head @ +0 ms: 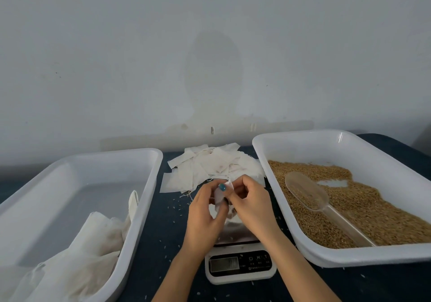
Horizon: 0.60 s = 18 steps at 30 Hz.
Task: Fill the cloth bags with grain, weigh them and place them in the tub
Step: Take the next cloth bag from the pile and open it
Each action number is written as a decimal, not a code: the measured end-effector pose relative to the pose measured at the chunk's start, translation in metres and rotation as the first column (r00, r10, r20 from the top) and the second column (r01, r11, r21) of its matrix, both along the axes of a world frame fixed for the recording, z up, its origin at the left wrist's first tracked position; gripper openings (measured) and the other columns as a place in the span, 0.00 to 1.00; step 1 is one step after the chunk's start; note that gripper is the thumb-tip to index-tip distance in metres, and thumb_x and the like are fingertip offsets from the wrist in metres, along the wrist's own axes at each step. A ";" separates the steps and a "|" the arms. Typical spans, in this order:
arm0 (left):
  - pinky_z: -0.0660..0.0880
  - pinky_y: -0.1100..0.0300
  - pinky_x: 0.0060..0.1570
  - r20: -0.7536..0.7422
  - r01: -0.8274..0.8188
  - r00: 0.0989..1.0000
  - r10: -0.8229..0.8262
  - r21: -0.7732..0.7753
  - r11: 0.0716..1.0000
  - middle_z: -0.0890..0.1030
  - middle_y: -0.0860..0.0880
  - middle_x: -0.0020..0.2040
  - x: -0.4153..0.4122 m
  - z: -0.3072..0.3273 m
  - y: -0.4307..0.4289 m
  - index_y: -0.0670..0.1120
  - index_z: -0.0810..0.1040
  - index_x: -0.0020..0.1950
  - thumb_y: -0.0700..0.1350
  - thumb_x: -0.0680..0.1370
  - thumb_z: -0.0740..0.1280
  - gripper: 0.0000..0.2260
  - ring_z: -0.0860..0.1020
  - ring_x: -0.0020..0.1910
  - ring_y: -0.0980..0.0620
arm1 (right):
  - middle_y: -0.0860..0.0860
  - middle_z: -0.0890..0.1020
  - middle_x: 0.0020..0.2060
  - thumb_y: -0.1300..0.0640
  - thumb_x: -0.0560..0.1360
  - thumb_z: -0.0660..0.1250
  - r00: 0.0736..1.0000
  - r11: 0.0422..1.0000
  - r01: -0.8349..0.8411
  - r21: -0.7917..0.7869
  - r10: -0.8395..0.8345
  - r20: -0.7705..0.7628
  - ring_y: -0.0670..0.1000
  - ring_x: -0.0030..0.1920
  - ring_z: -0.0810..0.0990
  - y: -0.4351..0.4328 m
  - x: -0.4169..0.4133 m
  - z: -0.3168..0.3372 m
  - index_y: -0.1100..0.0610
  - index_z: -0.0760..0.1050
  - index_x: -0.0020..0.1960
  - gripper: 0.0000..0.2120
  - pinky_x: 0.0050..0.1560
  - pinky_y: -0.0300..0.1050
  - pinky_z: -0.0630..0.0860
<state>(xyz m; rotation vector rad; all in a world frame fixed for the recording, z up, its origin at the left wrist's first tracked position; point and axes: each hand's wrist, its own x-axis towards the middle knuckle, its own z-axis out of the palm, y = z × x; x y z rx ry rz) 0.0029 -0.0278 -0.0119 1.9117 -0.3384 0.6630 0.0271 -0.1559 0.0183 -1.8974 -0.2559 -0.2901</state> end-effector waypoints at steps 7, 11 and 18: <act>0.77 0.63 0.55 -0.041 0.033 0.999 -0.035 -0.044 0.998 0.80 0.59 0.59 -0.004 0.005 0.004 0.55 0.75 0.65 0.53 0.77 0.65 0.16 0.79 0.59 0.55 | 0.44 0.82 0.42 0.56 0.78 0.69 0.998 0.998 -0.018 -0.060 0.022 0.052 0.41 0.43 0.81 -0.002 -0.004 -0.006 0.55 0.78 0.53 0.05 0.43 0.36 0.81; 0.76 0.66 0.55 -0.030 0.026 0.999 -0.026 -0.018 1.000 0.80 0.61 0.58 -0.007 0.008 0.001 0.61 0.74 0.63 0.50 0.77 0.66 0.15 0.79 0.58 0.57 | 0.41 0.80 0.39 0.55 0.78 0.69 0.996 0.992 -0.007 -0.124 0.018 0.086 0.39 0.42 0.80 -0.004 -0.004 -0.006 0.51 0.77 0.48 0.02 0.45 0.37 0.80; 0.75 0.69 0.53 -0.051 0.044 0.998 -0.048 -0.078 0.996 0.80 0.62 0.58 -0.010 0.009 -0.004 0.61 0.74 0.63 0.48 0.78 0.65 0.15 0.79 0.58 0.58 | 0.40 0.79 0.37 0.53 0.78 0.69 0.995 0.987 0.022 -0.158 -0.007 0.096 0.40 0.40 0.80 -0.004 -0.005 -0.006 0.49 0.75 0.47 0.03 0.43 0.35 0.78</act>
